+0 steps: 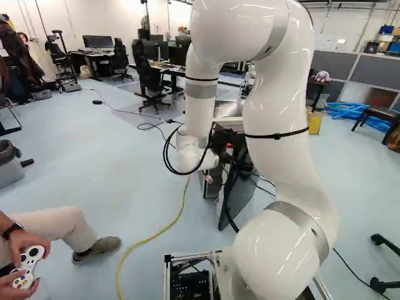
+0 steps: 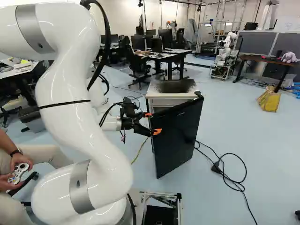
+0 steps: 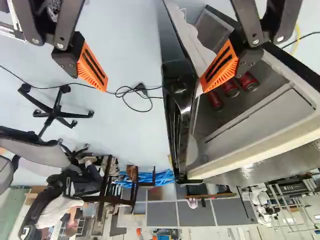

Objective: Grab a drink from the fridge

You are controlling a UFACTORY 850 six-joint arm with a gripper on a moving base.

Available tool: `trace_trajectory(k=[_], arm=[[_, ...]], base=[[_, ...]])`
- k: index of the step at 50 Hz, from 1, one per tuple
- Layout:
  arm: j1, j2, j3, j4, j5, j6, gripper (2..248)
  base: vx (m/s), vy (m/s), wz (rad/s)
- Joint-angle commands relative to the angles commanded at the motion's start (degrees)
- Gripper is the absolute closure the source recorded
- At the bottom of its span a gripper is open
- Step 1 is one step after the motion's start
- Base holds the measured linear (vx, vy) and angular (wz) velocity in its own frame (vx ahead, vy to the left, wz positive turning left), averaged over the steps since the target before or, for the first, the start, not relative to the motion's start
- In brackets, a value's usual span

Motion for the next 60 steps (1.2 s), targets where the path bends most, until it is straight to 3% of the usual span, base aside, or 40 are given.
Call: trace_trajectory(k=[38,60], arm=[[-1.77,2.73,7.33,5.34,3.73,0.0,3],[-5.6,3.46,10.18,7.55,4.03,0.0,3]], base=[[0.0,0.0,0.0],[0.0,0.0,0.0]])
